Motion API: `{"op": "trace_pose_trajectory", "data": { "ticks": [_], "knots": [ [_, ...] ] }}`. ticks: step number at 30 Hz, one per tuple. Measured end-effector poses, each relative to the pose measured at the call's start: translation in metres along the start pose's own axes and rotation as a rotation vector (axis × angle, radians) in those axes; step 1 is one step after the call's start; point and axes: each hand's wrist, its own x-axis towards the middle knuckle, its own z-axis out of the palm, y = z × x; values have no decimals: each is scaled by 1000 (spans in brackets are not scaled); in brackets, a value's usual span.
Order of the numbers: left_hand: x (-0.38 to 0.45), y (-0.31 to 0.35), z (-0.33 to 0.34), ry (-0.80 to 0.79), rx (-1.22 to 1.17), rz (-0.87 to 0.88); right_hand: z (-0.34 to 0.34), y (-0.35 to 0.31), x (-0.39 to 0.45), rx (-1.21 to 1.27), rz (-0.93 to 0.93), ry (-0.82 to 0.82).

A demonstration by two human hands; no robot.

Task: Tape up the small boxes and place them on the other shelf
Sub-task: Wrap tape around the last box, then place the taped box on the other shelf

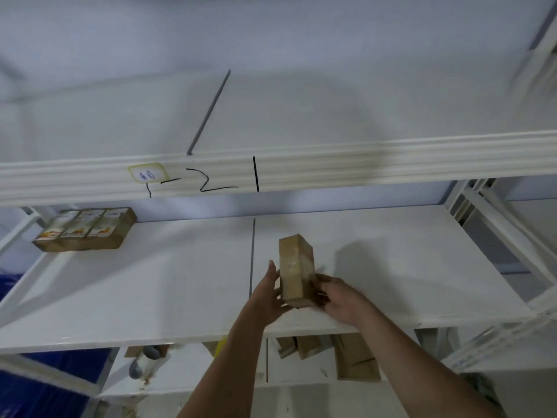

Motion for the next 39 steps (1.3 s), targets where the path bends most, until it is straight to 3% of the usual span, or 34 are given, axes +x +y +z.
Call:
{"op": "trace_pose_trajectory", "data": {
  "ticks": [3,6,8,13,19,25,28,32,36,39],
  "knots": [
    [-14,10,-4,-166,-30,1,15,-9,-6,-13,34,-100],
    [-22,19,-3,-42,0,119,39,-21,-11,-367,-142,156],
    [-23,23,-7,36,95,228,54,-32,-19,-430,-270,309],
    [-36,33,-3,77,272,389,82,-39,-32,-514,-342,102],
    [-39,42,-2,219,322,444,97,-19,-16,-388,-344,167],
    [-34,37,-1,306,346,518,115,-9,-17,-418,-483,305],
    [-37,33,-6,313,326,488,115,-7,-18,-458,-465,290],
    [-37,42,-20,229,293,315,108,-12,-15,-432,-312,161],
    [-36,48,-17,290,254,376,112,-18,-11,-395,-299,105],
    [-39,48,-8,414,323,457,123,-18,-14,-415,-368,183]
  ]
}}
